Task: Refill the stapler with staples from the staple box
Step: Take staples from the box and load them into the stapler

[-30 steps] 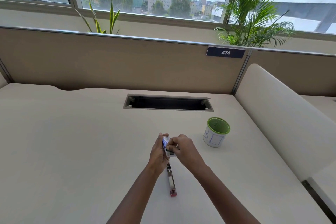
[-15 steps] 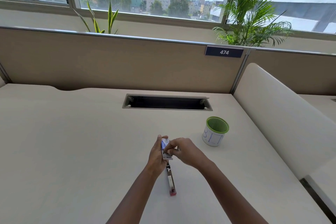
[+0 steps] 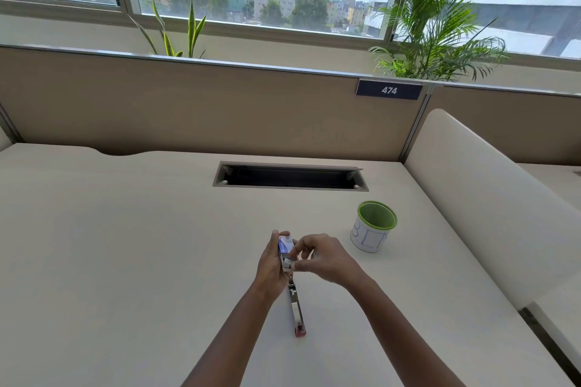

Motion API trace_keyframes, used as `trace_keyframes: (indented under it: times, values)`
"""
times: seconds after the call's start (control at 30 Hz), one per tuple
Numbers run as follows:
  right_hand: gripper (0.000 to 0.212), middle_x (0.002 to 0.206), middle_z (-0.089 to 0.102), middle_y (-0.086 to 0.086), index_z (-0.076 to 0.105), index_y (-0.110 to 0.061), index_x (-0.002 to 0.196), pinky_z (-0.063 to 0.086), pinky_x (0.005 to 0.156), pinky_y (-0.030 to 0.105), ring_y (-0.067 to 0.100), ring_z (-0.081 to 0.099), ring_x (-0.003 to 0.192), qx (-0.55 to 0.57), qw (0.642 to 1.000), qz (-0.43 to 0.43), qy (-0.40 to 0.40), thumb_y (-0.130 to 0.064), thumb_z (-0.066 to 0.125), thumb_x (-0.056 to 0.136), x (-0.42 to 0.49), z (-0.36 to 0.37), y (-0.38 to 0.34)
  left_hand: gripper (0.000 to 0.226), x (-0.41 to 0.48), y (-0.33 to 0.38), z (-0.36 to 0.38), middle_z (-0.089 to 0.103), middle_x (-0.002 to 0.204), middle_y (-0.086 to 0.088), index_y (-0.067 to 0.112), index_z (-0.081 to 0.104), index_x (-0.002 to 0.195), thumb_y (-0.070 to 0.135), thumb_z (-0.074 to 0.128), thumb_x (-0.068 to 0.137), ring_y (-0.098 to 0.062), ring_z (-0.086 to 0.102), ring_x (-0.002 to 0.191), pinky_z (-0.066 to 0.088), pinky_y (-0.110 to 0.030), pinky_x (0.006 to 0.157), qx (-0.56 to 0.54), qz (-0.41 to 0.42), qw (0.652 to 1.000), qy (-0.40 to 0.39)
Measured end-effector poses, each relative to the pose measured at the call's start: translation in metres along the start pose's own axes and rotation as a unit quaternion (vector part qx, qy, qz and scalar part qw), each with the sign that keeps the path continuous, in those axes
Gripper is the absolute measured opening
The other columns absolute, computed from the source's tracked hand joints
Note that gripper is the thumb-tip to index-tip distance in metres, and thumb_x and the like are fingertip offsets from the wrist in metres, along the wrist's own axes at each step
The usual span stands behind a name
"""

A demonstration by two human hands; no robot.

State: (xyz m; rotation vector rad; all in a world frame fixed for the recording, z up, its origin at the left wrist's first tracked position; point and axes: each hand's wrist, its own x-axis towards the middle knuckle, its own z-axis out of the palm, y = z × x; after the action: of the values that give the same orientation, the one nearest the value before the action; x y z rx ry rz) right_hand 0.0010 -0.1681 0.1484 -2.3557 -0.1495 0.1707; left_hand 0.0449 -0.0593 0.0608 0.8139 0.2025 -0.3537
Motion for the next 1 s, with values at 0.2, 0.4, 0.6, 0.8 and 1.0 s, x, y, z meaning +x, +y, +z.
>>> trace_keyframes:
  times: [0.2,0.4,0.6,0.8,1.0]
  values:
    - [0.014,0.068,0.049,-0.009,0.07,-0.009,0.09,0.033,0.054,0.013,0.0,0.041,0.057,-0.029,0.999,-0.017,0.012,-0.008,0.068,0.076,-0.001,0.0,-0.005,0.036,-0.002,-0.001,0.004,0.06,0.075,-0.006,0.014,0.058,0.087,0.036,0.032,0.099,-0.015,0.064,0.058,0.053,-0.018,0.046,0.001,-0.001,1.0,0.01]
    - [0.015,0.082,0.052,0.002,0.07,-0.009,0.091,0.033,0.056,0.011,0.009,0.044,0.067,-0.052,0.997,-0.032,0.039,-0.007,0.066,0.077,-0.001,0.005,-0.006,0.036,-0.002,0.001,0.002,0.059,0.079,-0.007,0.014,0.059,0.087,0.036,0.032,0.099,-0.011,0.066,0.054,0.053,-0.019,0.048,-0.007,-0.003,1.0,0.008]
    - [0.013,0.078,0.061,0.005,0.07,-0.008,0.092,0.035,0.051,0.005,0.0,0.043,0.058,-0.009,0.997,-0.035,0.065,-0.014,0.062,0.083,-0.004,0.007,-0.004,0.035,-0.004,0.005,0.001,0.066,0.069,-0.006,0.011,0.056,0.088,0.034,0.032,0.099,-0.013,0.066,0.055,0.054,-0.018,0.049,-0.054,-0.007,0.998,0.005]
    - [0.019,0.066,0.051,-0.012,0.064,-0.024,0.086,0.033,0.046,0.005,0.001,0.039,0.049,0.059,0.997,-0.04,0.023,-0.014,0.073,0.073,-0.01,0.002,-0.002,0.034,-0.006,0.008,-0.002,0.057,0.083,-0.008,0.013,0.055,0.09,0.037,0.032,0.099,-0.015,0.062,0.063,0.053,-0.019,0.048,-0.066,-0.007,0.997,0.027]
    - [0.013,0.079,0.055,0.003,0.065,-0.015,0.085,0.035,0.054,0.006,0.009,0.042,0.061,0.047,0.994,-0.068,0.071,-0.006,0.069,0.076,-0.007,0.017,0.0,0.034,-0.008,0.003,0.004,0.06,0.085,-0.009,0.013,0.055,0.088,0.036,0.033,0.099,-0.013,0.069,0.059,0.054,-0.019,0.049,-0.077,-0.021,0.997,0.022]
